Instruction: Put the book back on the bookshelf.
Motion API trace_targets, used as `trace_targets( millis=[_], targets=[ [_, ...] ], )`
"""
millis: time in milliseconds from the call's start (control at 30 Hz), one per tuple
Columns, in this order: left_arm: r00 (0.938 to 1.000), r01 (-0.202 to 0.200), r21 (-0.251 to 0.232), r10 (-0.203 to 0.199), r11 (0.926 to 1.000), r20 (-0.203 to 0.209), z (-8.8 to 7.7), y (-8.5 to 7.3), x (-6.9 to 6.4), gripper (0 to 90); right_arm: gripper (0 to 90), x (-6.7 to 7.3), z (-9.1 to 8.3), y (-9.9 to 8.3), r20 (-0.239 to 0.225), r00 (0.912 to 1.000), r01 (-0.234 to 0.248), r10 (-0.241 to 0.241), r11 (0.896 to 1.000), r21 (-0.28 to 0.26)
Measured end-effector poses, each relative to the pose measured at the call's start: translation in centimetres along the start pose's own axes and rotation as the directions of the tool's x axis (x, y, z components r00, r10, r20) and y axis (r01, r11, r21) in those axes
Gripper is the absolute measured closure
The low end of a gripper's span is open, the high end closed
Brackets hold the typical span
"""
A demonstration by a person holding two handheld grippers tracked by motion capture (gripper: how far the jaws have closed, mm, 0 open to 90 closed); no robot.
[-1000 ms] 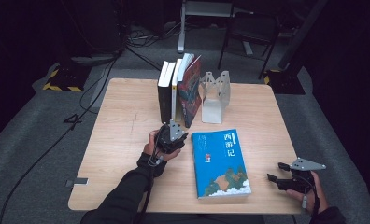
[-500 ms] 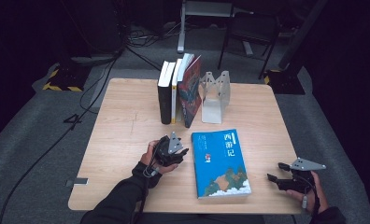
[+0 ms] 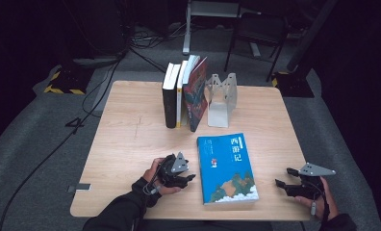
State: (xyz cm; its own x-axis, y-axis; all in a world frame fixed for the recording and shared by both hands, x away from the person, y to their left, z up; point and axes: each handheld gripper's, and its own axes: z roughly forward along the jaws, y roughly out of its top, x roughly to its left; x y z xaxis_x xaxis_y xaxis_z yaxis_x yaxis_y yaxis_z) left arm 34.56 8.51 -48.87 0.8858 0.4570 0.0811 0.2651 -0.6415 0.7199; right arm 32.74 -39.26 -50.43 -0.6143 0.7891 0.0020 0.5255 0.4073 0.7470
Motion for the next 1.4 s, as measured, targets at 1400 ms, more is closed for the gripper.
trace_targets(
  millis=[1400],
  targets=[
    [0.9929,0.009,0.061,-0.016,0.9981,0.118,1.4,0.1,-7.0,15.1,25.8,6.6,1.4,2.1,-0.260,0.9239,0.296,-0.281,0.955,0.019]
  ],
)
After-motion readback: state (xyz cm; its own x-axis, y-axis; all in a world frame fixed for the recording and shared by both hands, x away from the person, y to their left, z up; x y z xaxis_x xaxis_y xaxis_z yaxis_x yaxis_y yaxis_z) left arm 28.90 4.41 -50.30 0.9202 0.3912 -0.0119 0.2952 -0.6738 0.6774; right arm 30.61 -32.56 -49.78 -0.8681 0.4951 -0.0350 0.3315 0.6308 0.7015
